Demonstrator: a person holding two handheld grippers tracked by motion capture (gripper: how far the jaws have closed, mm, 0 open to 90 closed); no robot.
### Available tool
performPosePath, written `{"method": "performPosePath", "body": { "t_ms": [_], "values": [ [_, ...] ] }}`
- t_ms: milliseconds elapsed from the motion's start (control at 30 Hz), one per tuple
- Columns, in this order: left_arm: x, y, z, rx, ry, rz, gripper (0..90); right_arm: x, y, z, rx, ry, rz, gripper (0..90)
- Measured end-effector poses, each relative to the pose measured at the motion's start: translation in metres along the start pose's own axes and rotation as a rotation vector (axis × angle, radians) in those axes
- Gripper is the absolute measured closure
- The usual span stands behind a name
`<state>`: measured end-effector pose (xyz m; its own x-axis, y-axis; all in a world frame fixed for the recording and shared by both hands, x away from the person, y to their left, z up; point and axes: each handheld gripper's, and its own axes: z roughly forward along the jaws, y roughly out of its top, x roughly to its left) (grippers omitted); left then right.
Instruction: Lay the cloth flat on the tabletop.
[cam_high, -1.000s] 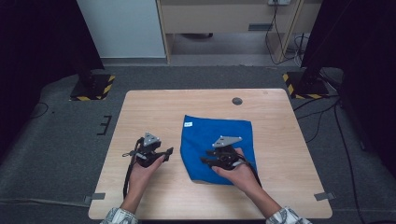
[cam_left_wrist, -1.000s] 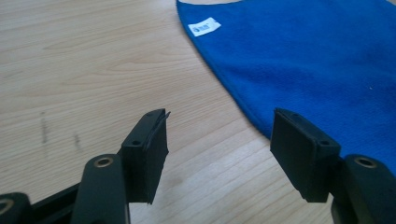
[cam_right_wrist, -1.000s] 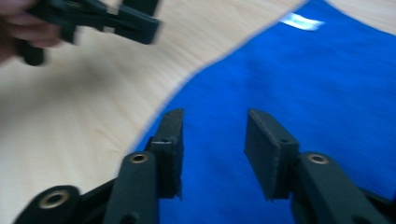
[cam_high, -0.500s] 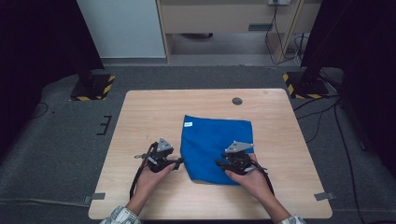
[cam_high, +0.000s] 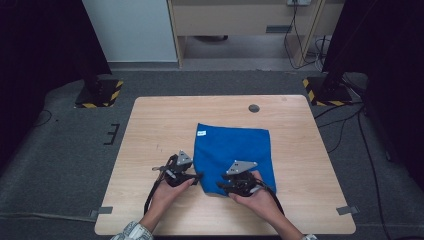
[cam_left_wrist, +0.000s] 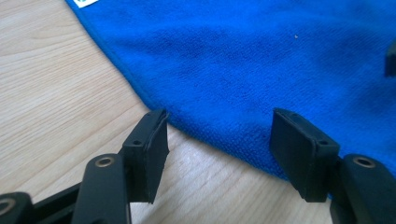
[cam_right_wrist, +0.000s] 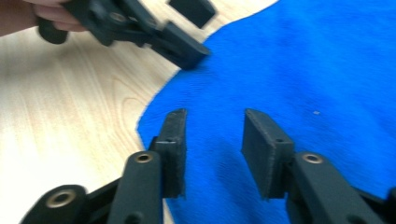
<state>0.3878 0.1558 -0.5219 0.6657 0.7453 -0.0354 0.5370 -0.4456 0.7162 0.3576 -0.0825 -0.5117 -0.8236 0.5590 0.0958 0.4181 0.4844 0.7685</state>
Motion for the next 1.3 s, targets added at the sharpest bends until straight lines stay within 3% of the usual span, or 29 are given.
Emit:
{"method": "performPosePath", "body": {
  "t_ms": [233,367,400,533,600,767,867,967,1033,1100,1233,1300],
  "values": [
    [-0.004,0.001,0.008,0.022,0.011,0.021,37.7,0.014,0.0,0.011,0.013,0.029,-0.031,45.4],
    [-0.004,0.001,0.009,0.023,0.007,0.018,38.4,0.021,0.0,0.019,0.033,0.033,-0.053,44.3],
    [-0.004,0.001,0.009,0.021,0.005,0.014,38.5,0.022,0.0,0.02,0.033,0.031,-0.063,47.6],
    [-0.003,0.003,0.004,-0.005,0.013,0.004,38.3,0.024,0.001,0.023,0.035,0.007,-0.085,75.5],
    [-0.001,0.005,-0.002,-0.041,0.027,-0.013,37.9,0.021,0.002,0.021,0.018,0.006,-0.078,82.7],
    [0.003,0.009,-0.014,-0.127,0.055,-0.051,37.9,-0.004,0.004,0.01,-0.029,-0.031,0.053,84.6],
    [0.003,0.01,-0.014,-0.13,0.045,-0.064,38.2,-0.028,-0.001,0.003,-0.029,-0.074,0.144,83.6],
    [0.0,0.01,-0.009,-0.111,0.032,-0.052,38.2,-0.045,-0.006,0.001,-0.004,-0.106,0.184,75.8],
    [-0.003,0.011,-0.006,-0.101,0.02,-0.042,38.0,-0.049,-0.008,0.001,0.007,-0.131,0.183,72.9],
    [-0.007,0.013,-0.003,-0.096,-0.003,-0.032,37.7,-0.05,-0.009,0.002,0.007,-0.125,0.176,72.9],
    [-0.019,0.017,0.001,-0.1,-0.033,0.005,37.5,-0.045,-0.007,0.005,0.012,-0.11,0.142,80.5],
    [-0.023,0.019,-0.001,-0.105,-0.021,0.026,37.5,-0.041,-0.006,0.006,0.011,-0.093,0.13,83.9]
  ]
}}
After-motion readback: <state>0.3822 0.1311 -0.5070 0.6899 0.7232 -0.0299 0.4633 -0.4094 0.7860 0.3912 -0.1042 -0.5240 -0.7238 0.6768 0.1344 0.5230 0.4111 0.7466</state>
